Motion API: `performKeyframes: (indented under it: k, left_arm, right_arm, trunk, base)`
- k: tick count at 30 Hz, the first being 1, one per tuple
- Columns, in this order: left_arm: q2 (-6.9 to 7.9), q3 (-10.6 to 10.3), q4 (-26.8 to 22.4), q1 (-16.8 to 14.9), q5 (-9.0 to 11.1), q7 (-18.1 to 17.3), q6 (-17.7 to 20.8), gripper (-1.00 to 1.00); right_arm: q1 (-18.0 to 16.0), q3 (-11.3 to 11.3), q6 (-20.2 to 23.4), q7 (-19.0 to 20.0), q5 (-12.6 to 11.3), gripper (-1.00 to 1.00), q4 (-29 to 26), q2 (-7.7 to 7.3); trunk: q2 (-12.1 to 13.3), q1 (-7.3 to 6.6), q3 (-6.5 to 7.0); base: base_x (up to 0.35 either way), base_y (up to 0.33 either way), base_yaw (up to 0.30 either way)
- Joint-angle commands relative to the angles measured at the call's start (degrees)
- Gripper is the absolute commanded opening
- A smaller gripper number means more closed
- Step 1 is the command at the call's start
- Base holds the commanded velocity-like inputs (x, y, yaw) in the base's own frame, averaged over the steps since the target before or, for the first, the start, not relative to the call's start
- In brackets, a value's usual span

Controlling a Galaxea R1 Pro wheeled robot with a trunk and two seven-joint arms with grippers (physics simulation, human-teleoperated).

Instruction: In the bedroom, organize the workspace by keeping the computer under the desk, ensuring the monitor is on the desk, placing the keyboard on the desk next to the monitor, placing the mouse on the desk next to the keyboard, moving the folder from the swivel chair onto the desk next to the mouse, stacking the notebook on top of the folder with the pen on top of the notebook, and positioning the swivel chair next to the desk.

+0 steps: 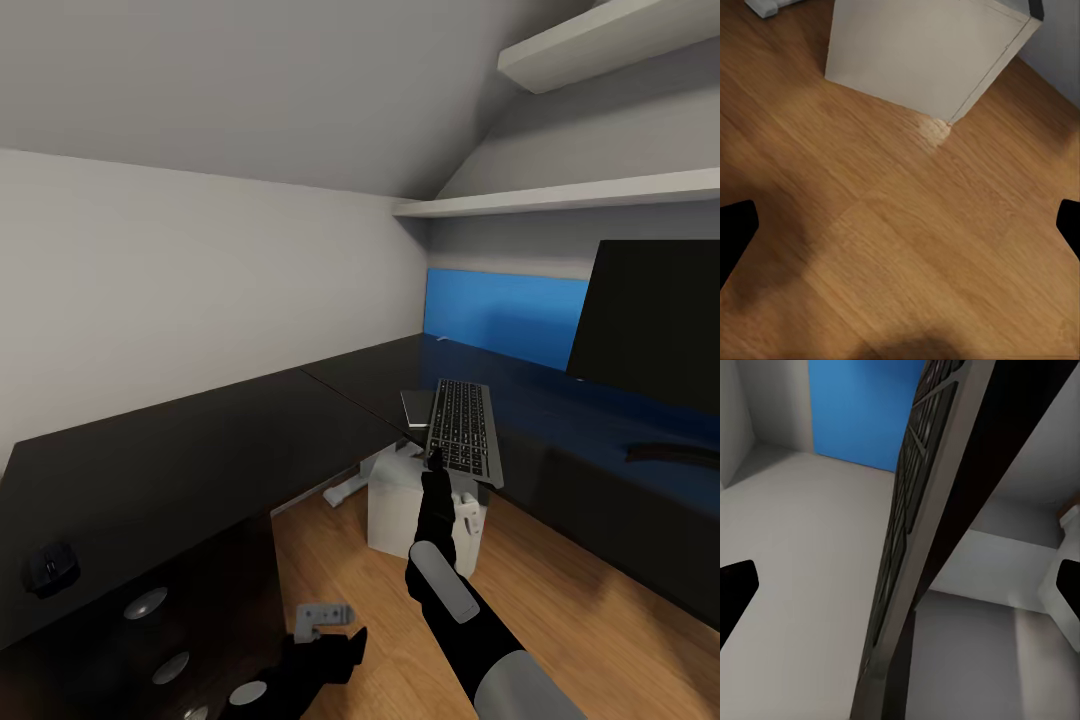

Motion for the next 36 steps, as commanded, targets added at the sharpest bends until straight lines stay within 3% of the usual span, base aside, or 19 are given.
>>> performKeyframes:
  k: [1, 19, 20, 36]
  left_arm:
    - [0.06, -0.2, -0.07, -0.08, 0.6, 0.59, 0.06, 1.0]
    - [0.07, -0.23, -0.04, -0.06, 0.69, 0.7, 0.05, 1.0]
    - [0.06, -0.23, -0.04, -0.04, 0.69, 0.7, 0.05, 1.0]
    - [0.15, -0.07, -0.04, -0.06, 0.7, 0.68, 0.05, 1.0]
  right_arm:
    - [-0.05, 0.11, -0.28, 0.04, -0.31, 1.0, -0.01, 0.0]
    - [-0.05, 0.11, -0.29, 0.08, -0.22, 1.0, -0.09, 0.0]
    - [-0.05, 0.11, -0.29, 0.06, -0.22, -1.0, -0.09, 0.0]
    - [-0.05, -0.04, -0.37, 0.12, -0.13, -1.0, -0.46, 0.0]
  trunk:
    - [-0.03, -0.01, -0.06]
    - [-0.03, -0.01, -0.06]
    - [-0.03, -0.01, -0.06]
    - [0.77, -0.45, 0.3]
  base:
    - [0.0, 0.0, 0.0]
    - [0.054, 0.0, 0.0]
    - [0.0, 0.0, 0.0]
    - [0.0, 0.0, 0.0]
